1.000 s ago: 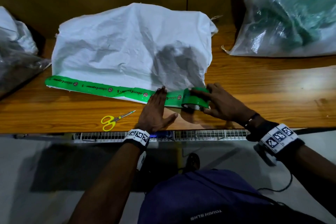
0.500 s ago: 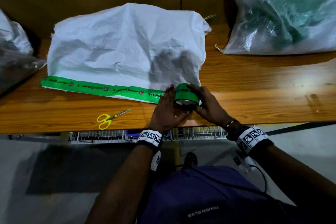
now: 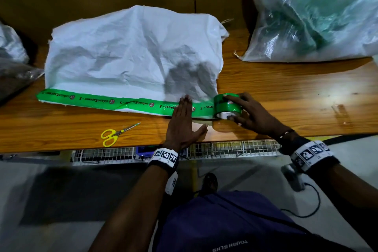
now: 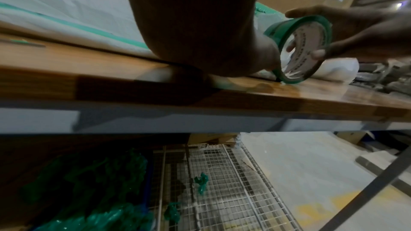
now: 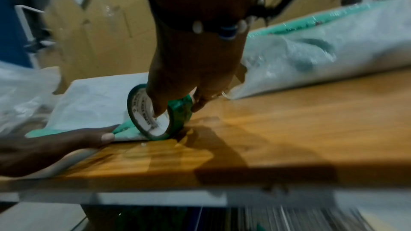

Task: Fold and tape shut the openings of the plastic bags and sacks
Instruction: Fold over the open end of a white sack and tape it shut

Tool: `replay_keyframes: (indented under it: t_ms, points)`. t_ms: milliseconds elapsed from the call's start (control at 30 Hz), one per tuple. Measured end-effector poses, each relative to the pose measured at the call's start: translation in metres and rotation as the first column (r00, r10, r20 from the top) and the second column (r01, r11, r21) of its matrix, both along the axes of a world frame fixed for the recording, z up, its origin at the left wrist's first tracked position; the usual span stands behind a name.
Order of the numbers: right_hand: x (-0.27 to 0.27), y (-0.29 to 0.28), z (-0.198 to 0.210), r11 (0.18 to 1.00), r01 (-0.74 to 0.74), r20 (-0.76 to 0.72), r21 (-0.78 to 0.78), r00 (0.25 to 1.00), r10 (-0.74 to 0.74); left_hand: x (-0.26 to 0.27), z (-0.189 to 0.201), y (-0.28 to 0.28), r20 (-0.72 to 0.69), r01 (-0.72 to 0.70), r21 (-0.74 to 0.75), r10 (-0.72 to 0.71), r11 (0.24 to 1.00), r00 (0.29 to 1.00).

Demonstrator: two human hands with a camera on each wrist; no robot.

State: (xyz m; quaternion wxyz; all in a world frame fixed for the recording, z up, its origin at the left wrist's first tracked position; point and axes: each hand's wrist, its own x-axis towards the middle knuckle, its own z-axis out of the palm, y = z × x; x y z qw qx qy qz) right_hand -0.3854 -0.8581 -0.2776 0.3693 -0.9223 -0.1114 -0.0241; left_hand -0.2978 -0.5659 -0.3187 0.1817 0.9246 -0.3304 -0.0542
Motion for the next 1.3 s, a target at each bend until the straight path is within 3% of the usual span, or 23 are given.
replay_keyframes:
  t_ms: [100,200,333,467,533,567,633,700,767,833,933,1067,1167,1300]
  points:
    - [-0.003,0.019,-0.019,0.984,0.073,0.012,0.162,0.997,-0.076,-0.019,0.002,-0.023,0.016,0.114,-0.065,-0.114,0.991,0.993]
    - [0.002,0.025,-0.022,0.983,0.105,0.034,0.151,0.993,-0.111,-0.025,0.000,-0.033,-0.032,0.123,-0.071,-0.126,0.990,0.992]
    - [0.001,-0.007,-0.003,0.993,0.032,-0.026,-0.110,0.999,-0.035,-0.020,-0.002,-0.028,-0.023,0.165,-0.022,-0.165,0.986,0.986]
    - [-0.012,-0.045,0.016,0.896,0.029,0.016,-0.442,1.000,-0.024,-0.020,-0.003,-0.031,-0.017,0.163,-0.031,-0.163,0.986,0.986]
    - [-0.014,-0.050,0.015,0.874,0.031,0.037,-0.485,0.999,-0.014,-0.019,-0.005,-0.030,-0.015,0.158,-0.026,-0.158,0.987,0.987]
    - [-0.015,-0.050,0.014,0.900,0.035,0.028,-0.435,0.999,-0.025,-0.020,-0.005,-0.031,-0.016,0.154,-0.026,-0.155,0.988,0.988]
    - [-0.019,-0.048,0.008,0.980,0.062,-0.006,-0.187,0.998,-0.064,-0.020,-0.007,-0.033,-0.014,0.143,-0.033,-0.144,0.989,0.989]
    - [-0.026,-0.048,0.002,0.994,0.096,0.006,0.052,0.995,-0.097,-0.021,-0.007,-0.035,-0.007,0.133,-0.034,-0.134,0.990,0.991]
    - [-0.032,-0.050,-0.002,0.990,0.114,0.042,0.083,0.992,-0.118,-0.021,-0.008,-0.034,-0.004,0.131,-0.031,-0.131,0.991,0.991]
    - [-0.035,-0.057,0.003,0.994,0.105,0.015,-0.019,0.994,-0.105,-0.019,-0.007,-0.032,-0.002,0.145,-0.023,-0.145,0.989,0.989]
    - [-0.036,-0.069,0.022,0.951,0.101,-0.056,-0.292,0.991,-0.122,-0.016,-0.007,-0.030,0.009,0.164,-0.019,-0.163,0.986,0.987]
    - [-0.038,-0.076,0.034,0.859,0.118,0.021,-0.498,0.992,-0.124,-0.015,-0.010,-0.033,0.007,0.150,-0.014,-0.150,0.989,0.989]
    - [-0.043,-0.074,0.031,0.903,0.147,-0.018,-0.404,0.985,-0.169,-0.016,-0.013,-0.035,0.018,0.139,-0.021,-0.139,0.990,0.990]
    - [-0.055,-0.065,0.013,0.933,0.357,-0.015,-0.032,0.934,-0.358,-0.018,-0.016,-0.039,0.023,0.116,-0.021,-0.115,0.993,0.993]
